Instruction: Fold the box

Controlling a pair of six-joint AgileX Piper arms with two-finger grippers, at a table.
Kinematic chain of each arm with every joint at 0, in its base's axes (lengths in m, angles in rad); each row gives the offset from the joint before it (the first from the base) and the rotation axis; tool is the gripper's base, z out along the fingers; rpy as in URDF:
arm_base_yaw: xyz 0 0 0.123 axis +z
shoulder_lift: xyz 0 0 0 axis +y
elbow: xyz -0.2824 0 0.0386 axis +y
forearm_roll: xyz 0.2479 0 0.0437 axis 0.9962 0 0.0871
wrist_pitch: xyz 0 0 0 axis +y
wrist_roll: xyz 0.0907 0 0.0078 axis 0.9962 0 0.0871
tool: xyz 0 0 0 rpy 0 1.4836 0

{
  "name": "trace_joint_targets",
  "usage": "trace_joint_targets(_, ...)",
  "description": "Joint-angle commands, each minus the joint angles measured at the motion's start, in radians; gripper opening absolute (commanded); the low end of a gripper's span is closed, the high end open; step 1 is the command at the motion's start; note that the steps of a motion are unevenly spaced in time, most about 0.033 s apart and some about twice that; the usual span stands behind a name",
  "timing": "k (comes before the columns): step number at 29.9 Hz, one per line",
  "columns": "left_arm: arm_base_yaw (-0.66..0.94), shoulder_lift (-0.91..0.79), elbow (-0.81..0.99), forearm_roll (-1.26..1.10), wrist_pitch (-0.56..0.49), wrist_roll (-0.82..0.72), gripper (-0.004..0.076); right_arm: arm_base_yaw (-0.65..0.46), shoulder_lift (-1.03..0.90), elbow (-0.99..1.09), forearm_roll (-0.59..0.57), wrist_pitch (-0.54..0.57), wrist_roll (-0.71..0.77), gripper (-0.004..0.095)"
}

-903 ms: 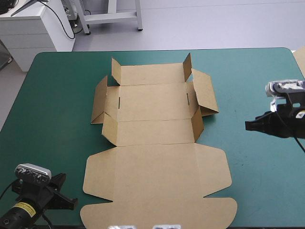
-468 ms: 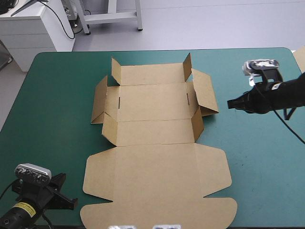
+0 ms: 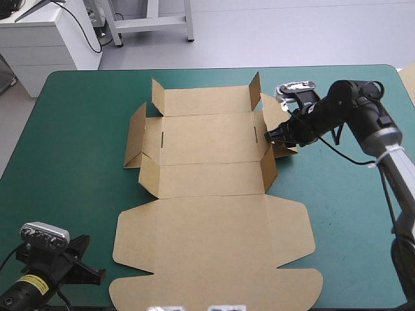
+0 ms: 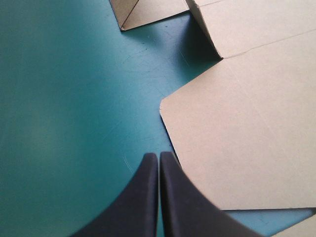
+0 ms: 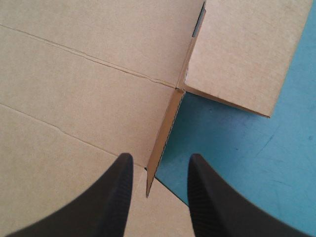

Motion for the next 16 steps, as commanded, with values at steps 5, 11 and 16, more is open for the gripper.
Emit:
trace_joint_targets(5,0.001,0.013,-0.024,-0.002,-0.065,-0.01,-0.0008,0.001,0.095,-0.111,0.011,0.053,0.014,0.0397)
trace_joint_targets(11,0.001,0.013,-0.024,-0.002,-0.065,-0.012,-0.0008,0.013,0.169,-0.111,0.012,0.061,0.014,0.0397)
trace_joint_targets(16,0.001,0.013,-0.024,-0.002,-0.065,-0.01,-0.0008,0.053,0.22,-0.111,-0.012,0.061,0.014,0.0394)
